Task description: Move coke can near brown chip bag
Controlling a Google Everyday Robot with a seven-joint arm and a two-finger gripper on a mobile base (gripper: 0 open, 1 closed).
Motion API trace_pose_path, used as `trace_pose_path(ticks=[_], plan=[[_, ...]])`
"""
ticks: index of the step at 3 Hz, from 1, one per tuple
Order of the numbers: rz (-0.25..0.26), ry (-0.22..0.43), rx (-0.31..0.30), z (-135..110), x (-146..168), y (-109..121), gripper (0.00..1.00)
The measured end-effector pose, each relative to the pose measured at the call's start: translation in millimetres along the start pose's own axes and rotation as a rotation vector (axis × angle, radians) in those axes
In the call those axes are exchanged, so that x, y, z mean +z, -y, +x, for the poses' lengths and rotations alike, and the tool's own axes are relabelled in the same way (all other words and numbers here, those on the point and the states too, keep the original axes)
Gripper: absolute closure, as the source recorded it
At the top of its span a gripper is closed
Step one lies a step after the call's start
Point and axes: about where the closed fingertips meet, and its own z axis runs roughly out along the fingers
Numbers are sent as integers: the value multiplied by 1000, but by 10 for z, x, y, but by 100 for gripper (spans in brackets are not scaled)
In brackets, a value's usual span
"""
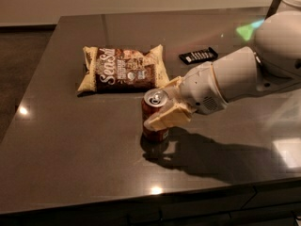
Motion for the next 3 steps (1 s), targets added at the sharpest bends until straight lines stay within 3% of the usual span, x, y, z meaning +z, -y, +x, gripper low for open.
trace_pose_path(ticks=[1, 2, 3], plan=[[12, 26, 13, -63, -53, 29, 65], [68, 40, 39, -122, -117, 195, 88], [134, 66, 59, -232, -158, 456, 100]])
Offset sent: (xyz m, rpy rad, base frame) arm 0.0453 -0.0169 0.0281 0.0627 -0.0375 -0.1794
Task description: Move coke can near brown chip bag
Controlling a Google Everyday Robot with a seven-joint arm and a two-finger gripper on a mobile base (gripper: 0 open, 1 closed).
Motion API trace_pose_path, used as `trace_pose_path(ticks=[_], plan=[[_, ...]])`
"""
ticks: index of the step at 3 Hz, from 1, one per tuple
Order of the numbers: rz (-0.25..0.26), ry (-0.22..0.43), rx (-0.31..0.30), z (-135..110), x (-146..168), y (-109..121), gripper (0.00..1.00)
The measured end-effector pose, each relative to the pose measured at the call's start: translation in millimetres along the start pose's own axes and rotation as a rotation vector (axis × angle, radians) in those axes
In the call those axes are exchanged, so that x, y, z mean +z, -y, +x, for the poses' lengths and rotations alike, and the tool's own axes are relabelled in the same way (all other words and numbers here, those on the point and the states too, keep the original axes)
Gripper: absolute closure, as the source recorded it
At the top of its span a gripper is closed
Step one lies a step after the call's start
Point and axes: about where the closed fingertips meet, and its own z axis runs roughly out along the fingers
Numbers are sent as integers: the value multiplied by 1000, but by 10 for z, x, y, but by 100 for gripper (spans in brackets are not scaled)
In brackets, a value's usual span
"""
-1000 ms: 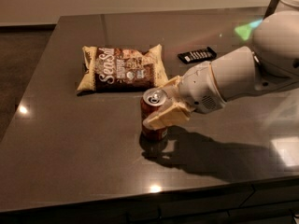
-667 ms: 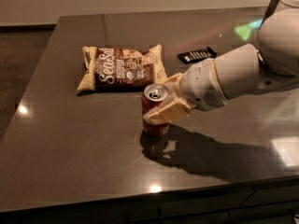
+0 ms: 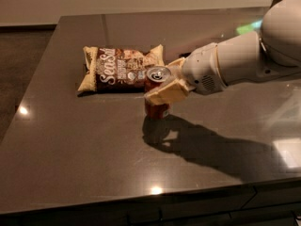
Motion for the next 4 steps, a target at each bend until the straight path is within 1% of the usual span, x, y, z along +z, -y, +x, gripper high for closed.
trace_pose_path(ticks=[1, 2, 3, 4], plan=[[44, 12, 15, -60, 56, 246, 100], [58, 8, 19, -76, 158, 414, 100], [66, 2, 15, -65, 267, 510, 83], [64, -7, 15, -36, 350, 566, 60]])
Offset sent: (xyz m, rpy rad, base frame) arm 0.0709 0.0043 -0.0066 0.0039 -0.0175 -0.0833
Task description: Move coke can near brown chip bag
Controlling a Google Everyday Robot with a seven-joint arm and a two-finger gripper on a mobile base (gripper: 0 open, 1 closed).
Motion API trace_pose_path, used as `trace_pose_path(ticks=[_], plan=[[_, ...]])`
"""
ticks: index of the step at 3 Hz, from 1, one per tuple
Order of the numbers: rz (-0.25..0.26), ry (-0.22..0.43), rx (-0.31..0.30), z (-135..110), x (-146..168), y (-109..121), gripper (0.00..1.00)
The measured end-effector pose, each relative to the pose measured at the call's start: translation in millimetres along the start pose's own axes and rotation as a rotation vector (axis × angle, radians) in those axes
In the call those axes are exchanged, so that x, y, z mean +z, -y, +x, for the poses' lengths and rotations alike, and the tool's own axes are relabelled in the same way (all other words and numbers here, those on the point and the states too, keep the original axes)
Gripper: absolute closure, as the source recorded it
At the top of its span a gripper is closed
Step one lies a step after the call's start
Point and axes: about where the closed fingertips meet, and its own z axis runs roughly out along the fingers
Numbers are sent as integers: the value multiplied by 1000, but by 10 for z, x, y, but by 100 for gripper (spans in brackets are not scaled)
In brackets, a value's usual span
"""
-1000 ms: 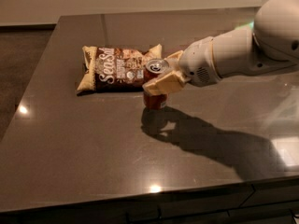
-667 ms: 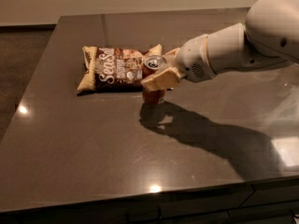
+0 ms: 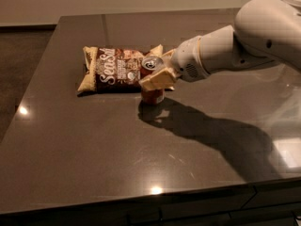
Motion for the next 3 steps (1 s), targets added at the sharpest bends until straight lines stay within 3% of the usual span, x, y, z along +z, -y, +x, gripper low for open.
trace_pose_path(ticks=[2, 3], plan=[[-11, -5, -3, 21, 61, -7, 13], [-13, -5, -7, 2, 67, -24, 0]])
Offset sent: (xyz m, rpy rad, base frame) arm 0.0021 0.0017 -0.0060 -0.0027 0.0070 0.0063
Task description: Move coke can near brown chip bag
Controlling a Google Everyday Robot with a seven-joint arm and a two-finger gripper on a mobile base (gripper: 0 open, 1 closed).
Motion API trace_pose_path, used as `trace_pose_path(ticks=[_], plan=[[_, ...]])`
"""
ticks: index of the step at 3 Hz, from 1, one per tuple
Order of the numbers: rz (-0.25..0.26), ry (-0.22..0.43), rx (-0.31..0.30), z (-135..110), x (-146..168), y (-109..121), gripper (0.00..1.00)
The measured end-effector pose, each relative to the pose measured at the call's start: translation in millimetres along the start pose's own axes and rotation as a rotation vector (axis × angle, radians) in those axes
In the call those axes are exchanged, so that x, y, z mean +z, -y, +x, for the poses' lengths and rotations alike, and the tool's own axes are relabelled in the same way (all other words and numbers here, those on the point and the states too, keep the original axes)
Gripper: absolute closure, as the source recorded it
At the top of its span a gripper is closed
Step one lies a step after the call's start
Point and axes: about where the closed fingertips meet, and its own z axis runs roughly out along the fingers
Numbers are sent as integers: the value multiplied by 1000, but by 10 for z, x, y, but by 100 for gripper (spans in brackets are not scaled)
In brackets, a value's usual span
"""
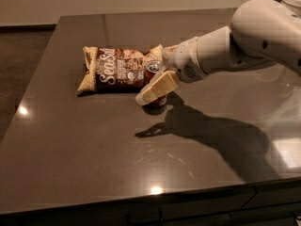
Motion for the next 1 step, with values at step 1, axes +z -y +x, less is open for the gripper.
trace_pose_path(ticks=[1], plan=[[0, 0, 0, -1, 0, -1, 0]])
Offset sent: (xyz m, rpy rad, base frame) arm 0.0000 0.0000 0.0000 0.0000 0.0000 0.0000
